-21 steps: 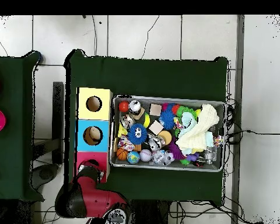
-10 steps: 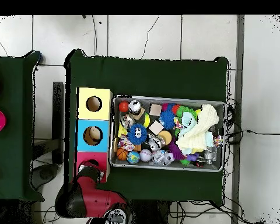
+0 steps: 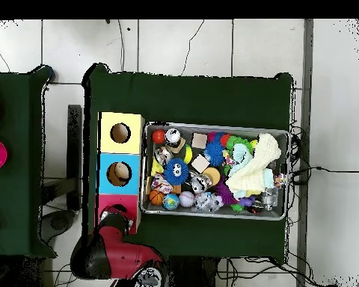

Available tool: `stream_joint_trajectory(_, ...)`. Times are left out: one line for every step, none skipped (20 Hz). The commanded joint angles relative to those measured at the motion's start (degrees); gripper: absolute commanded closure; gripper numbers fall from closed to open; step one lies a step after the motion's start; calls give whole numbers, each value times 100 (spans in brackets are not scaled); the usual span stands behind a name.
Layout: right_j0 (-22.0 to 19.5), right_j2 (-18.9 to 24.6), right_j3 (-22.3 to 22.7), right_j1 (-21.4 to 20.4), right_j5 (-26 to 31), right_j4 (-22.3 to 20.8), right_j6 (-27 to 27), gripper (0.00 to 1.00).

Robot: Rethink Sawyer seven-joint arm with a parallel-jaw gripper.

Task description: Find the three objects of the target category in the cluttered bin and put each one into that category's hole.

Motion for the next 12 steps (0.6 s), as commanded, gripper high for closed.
stream_joint_trajectory(-80,136,-599,565,-535,175,1328,0)
stream_joint_trajectory(-78,133,-595,570,-567,167,1339,100)
stream_joint_trajectory(-83,139,-586,575,-624,157,1380,100)
stream_joint_trajectory(-88,145,-576,581,-681,147,1420,100)
stream_joint_trajectory(-93,151,-567,587,-738,137,1461,100)
stream_joint_trajectory(-57,116,-578,584,-724,159,1400,100)
stream_joint_trajectory(-4,90,-570,560,-692,255,1405,100)
stream_joint_trajectory(-15,113,-560,556,-706,251,1436,100)
stream_joint_trajectory(-64,157,-557,540,-653,232,1451,100)
stream_joint_trajectory(-89,171,-556,526,-628,208,1443,100)
stream_joint_trajectory(-115,186,-555,512,-603,184,1435,100)
stream_joint_trajectory(-135,194,-548,498,-584,167,1429,100)
